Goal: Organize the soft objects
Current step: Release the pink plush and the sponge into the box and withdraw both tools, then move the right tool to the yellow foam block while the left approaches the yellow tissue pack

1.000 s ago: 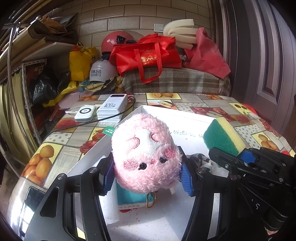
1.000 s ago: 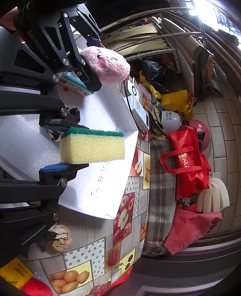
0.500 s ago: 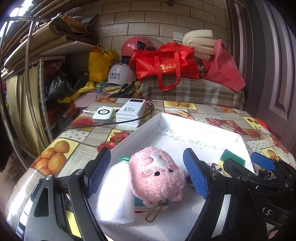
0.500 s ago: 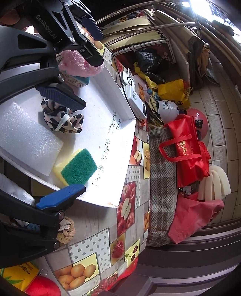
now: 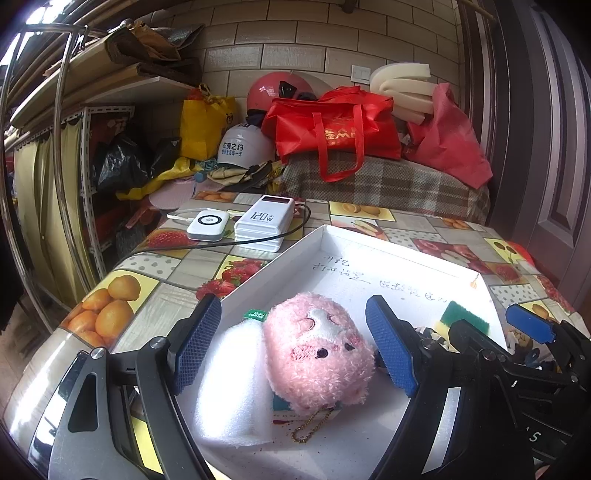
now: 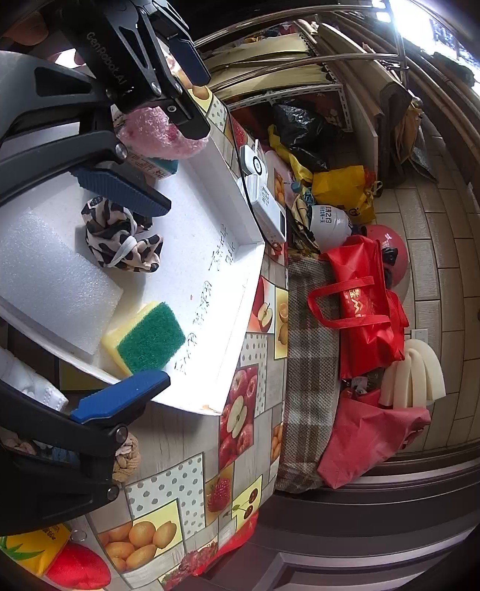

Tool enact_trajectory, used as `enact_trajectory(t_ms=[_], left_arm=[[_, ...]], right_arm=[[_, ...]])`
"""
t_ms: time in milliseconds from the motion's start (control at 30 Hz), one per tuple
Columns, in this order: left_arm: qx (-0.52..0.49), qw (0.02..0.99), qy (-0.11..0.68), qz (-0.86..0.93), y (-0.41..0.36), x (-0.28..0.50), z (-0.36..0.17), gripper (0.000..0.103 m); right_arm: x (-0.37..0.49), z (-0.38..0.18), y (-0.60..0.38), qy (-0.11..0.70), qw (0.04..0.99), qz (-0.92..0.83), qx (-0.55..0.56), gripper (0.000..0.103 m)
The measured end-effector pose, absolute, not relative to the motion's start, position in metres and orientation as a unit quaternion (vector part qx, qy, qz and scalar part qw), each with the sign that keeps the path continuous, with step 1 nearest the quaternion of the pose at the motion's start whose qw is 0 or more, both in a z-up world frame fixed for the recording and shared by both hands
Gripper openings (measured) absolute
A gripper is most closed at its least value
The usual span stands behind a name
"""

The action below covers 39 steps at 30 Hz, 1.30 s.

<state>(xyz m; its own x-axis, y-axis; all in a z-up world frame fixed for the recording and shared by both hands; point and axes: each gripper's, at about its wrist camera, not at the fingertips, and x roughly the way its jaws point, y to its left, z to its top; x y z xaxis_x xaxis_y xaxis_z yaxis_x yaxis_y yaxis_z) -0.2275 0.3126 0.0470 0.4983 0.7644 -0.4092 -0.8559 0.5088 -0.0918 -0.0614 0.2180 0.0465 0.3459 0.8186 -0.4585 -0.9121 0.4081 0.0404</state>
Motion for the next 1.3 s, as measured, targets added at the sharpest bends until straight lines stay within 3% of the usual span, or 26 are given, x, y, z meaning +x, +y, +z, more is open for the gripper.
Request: enact_trajectory(t_ms=[233,367,467,767,1000,1300], left_arm=[[-0.11,0.851,0.1,0.503,0.29,-0.241,0.054,0.083],[-0.111,0.845,0.082,0.516,0.277,-0.25,0.055,0.083],[-0.139,0.839,0.073,0.521,0.275,-0.261,0.054,0.103],[-0.093,0.857,0.094,0.498,0.255,-0.244,0.055,0.103],[-0.113,0.874,0.092,0.464,0.252,-0.245,0.055,0.103],[-0.077,0.899,0.122,0.414,0.198,-0.227,0.056,0.103]], right_arm=[[-0.065,0.051,0.212,0.186,0.816,0.537,-0.104,0.101],[-0.081,0.055,0.204,0.138,0.829,0.531,-0.108,0.102],[-0.094,0.059,0.193,0.095,0.839,0.526,-0.104,0.102],[-0.113,0.055,0.147,0.087,0.799,0.581,-0.126,0.103],[-0.119,0.056,0.113,0.08,0.796,0.589,-0.11,0.103],[-0.089,0.05,0.086,0.142,0.811,0.559,-0.099,0.102]])
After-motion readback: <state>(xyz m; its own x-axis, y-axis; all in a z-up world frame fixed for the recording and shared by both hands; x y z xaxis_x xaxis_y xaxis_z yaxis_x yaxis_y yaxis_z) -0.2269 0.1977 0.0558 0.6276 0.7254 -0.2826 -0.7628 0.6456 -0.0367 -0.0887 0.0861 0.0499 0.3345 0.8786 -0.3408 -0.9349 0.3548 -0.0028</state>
